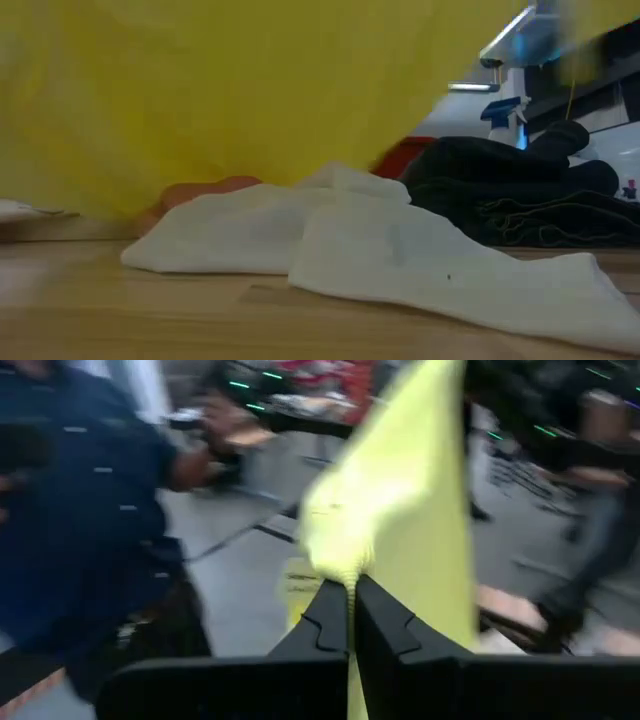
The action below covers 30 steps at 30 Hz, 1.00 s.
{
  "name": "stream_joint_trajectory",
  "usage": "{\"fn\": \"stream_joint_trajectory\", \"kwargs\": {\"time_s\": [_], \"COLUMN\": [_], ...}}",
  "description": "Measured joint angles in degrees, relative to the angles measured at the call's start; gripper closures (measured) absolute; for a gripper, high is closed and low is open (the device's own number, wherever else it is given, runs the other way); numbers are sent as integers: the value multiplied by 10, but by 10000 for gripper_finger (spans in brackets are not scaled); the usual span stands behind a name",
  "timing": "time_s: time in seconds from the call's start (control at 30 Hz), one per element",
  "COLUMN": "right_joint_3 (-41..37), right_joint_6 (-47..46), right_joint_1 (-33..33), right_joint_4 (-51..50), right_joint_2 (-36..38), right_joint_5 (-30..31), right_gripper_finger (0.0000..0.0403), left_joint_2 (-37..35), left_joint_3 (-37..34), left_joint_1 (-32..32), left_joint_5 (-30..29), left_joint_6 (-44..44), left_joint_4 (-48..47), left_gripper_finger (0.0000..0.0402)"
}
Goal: Fold laundry
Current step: Fold the yellow shirt
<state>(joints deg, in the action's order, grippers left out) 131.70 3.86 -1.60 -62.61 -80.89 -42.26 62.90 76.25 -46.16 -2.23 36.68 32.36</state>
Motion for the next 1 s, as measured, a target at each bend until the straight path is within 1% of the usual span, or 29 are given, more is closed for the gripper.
{"fn": "stream_joint_trajectory", "kwargs": {"time_s": [0.07, 0.13, 0.23, 0.27, 0.33, 0.37, 0.4, 0.47, 0.53, 0.57, 0.6, 0.63, 0.7, 0.8, 0.87, 0.93, 1.0], "right_joint_3": [0, 0, 0, 0, 0, 0, -1, -2, -2, -2, -2, -2, -3, -3, 4, 20, 33], "right_joint_6": [-10, -21, -30, -30, -25, -21, -18, -5, 7, 10, 12, 12, 11, 2, -10, -19, -22], "right_joint_1": [7, 6, 6, 6, 6, 5, 5, 5, 5, 5, 5, 4, 5, 31, 56, 83, 107], "right_joint_4": [-8, -21, -36, -42, -52, -57, -60, -71, -87, -95, -100, -102, -105, -89, -72, -66, -44], "right_joint_2": [-10, -21, -40, -46, -59, -67, -76, -95, -112, -121, -129, -137, -150, -153, -148, -145, -140], "right_joint_5": [43, 72, 114, 128, 157, 180, 205, 267, 333, 361, 371, 364, 318, 238, 202, 173, 154], "right_gripper_finger": [403, 403, 403, 403, 403, 403, 403, 403, 403, 403, 403, 403, 403, 403, 403, 403, 403], "left_joint_2": [10, 19, 35, 39, 41, 42, 41, 41, 42, 42, 42, 43, 50, 64, 78, 101, 128], "left_joint_3": [8, 14, 15, 15, 14, 13, 11, 10, 9, 9, 9, 9, 9, 9, 10, 19, 35], "left_joint_1": [-19, -39, -58, -63, -71, -74, -76, -83, -95, -103, -112, -121, -140, -170, -187, -199, -205], "left_joint_5": [-66, -159, -345, -420, -567, -633, -687, -776, -829, -841, -844, -844, -831, -752, -695, -630, -552], "left_joint_6": [13, 25, 35, 37, 30, 16, -1, -47, -90, -112, -135, -157, -191, -234, -240, -215, -161], "left_joint_4": [17, 23, 25, 14, -29, -53, -72, -116, -150, -164, -174, -180, -181, -169, -123, -64, 5], "left_gripper_finger": [402, 402, 402, 402, 402, 402, 401, 402, 401, 401, 401, 401, 401, 401, 401, 401, 401]}}
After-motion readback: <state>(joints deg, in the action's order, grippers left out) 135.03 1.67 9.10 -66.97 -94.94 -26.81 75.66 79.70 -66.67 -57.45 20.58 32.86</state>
